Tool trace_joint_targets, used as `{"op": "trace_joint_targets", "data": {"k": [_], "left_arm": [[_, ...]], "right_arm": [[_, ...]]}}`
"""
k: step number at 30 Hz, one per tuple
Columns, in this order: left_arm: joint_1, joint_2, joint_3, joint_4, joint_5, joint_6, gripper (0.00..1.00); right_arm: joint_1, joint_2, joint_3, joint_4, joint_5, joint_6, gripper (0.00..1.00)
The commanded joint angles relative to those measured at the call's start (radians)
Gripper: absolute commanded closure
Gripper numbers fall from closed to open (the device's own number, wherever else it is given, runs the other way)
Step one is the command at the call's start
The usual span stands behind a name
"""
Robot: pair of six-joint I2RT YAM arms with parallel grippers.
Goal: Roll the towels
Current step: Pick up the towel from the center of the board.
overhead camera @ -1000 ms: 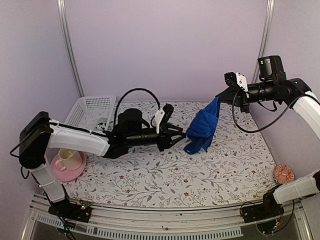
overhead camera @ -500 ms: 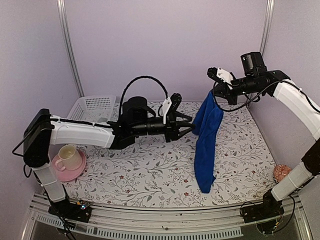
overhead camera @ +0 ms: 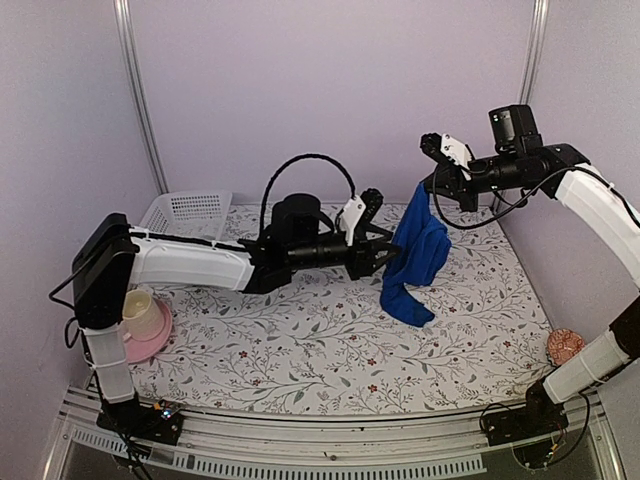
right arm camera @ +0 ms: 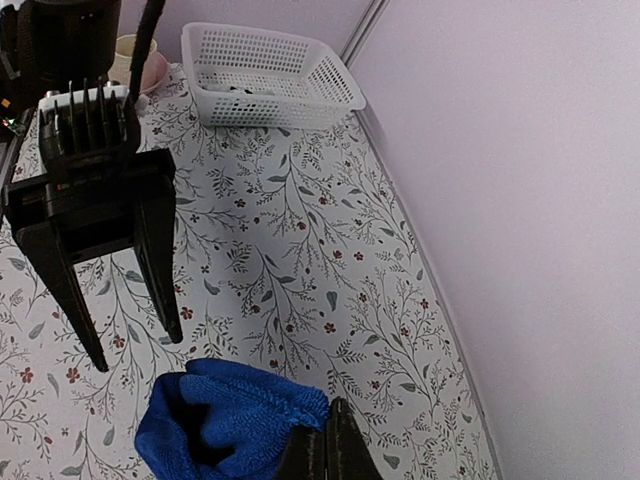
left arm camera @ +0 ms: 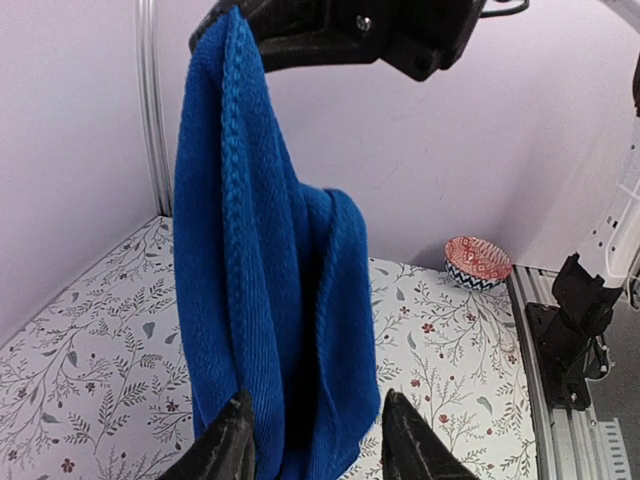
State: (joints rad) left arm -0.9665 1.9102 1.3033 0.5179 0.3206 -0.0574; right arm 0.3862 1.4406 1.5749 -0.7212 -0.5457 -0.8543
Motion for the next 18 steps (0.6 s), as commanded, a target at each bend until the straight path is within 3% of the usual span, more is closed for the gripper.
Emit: {"op": "trace_joint_targets", "data": {"k": [1,5,13,18], "left_arm": [[-0.002,0.047,0.076,-0.018,0.023,-0.018,0.56],[-0.008,0.120,0.124,-0.030,0.106,-0.035,0.57],[-0.004,0.158,0.127,-0.051,0.015,-0.050,0.63],[-0.008,0.165,0.135,-0.058,0.048,-0.044,0.91]], "right_arm": [[0.007,-0.030,-0.042,0.022,-0.071,-0.033,0.98],[0.009,-0.030,-0.049,0.036,-0.053,-0.021,0.98],[0.010,-0.064,-0.096,0.039,-0.108,-0.053,0.98],[0.011,-0.061,-0.099,0.117,0.019,-0.006,0.98]]}}
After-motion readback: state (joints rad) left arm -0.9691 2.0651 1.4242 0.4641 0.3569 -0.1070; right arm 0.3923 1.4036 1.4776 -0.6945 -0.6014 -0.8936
